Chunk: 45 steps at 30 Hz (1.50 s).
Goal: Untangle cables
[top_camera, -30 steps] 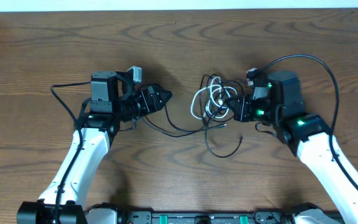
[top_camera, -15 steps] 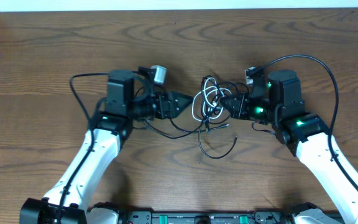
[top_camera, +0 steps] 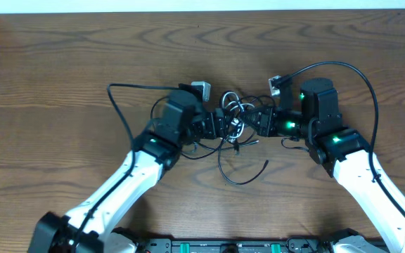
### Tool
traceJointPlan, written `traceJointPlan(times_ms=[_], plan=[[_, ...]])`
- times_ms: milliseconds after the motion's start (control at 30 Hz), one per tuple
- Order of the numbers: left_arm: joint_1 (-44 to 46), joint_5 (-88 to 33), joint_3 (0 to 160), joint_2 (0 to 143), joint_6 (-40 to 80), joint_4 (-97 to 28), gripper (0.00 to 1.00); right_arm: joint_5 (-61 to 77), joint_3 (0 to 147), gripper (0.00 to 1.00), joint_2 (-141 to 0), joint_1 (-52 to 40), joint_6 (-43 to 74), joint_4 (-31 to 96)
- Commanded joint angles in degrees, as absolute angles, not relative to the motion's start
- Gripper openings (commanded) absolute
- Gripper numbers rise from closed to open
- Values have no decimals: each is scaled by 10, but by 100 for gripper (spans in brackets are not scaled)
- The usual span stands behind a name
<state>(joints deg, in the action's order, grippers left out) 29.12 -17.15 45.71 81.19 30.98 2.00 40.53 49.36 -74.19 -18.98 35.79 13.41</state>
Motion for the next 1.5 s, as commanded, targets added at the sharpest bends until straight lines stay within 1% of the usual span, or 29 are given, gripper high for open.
traceJointPlan(times_ms=[0, 33, 100, 133, 200, 233, 367, 400, 433, 467, 500, 633, 733, 867, 900, 1067, 1267, 1400, 1467], plan=[[299, -98, 462, 854, 368, 42, 77, 451, 495, 1, -740, -193, 355, 130], [299, -98, 462, 874, 368, 53, 77, 456, 495, 1, -739, -193, 347, 130], [297, -97, 462, 919, 368, 76, 63, 458, 495, 1, -729, -190, 328, 130], [295, -97, 462, 929, 368, 80, 53, 458, 495, 1, -724, -187, 321, 130], [291, -97, 462, 945, 368, 83, 42, 458, 495, 1, -710, -176, 305, 130], [287, -95, 462, 951, 368, 82, 40, 458, 495, 1, -698, -166, 297, 130], [272, -96, 462, 959, 368, 78, 40, 455, 495, 1, -656, -122, 290, 130], [269, -96, 462, 959, 368, 79, 37, 446, 495, 1, -646, -110, 289, 130], [266, -98, 462, 958, 368, 81, 30, 436, 495, 1, -638, -100, 284, 131], [263, -103, 462, 958, 380, 85, 13, 406, 495, 2, -629, -90, 282, 137], [264, -112, 462, 958, 385, 88, 8, 386, 495, 4, -628, -90, 282, 146], [264, -174, 462, 958, 385, 105, 7, 316, 495, 12, -639, -103, 282, 201], [264, -248, 462, 958, 382, 130, 8, 255, 495, 21, -666, -122, 282, 249], [264, -302, 462, 958, 380, 157, 7, 252, 495, 31, -703, -143, 282, 266], [264, -307, 462, 958, 380, 158, 7, 252, 495, 38, -723, -156, 282, 266], [264, -331, 462, 958, 380, 158, 7, 240, 495, 50, -783, -199, 282, 253], [262, -348, 462, 957, 345, 158, 7, 211, 495, 50, -849, -226, 282, 215], [249, -348, 462, 957, 345, 157, 7, 211, 495, 45, -882, -231, 282, 210], [238, -347, 462, 957, 345, 157, 8, 211, 495, 45, -897, -231, 282, 210]])
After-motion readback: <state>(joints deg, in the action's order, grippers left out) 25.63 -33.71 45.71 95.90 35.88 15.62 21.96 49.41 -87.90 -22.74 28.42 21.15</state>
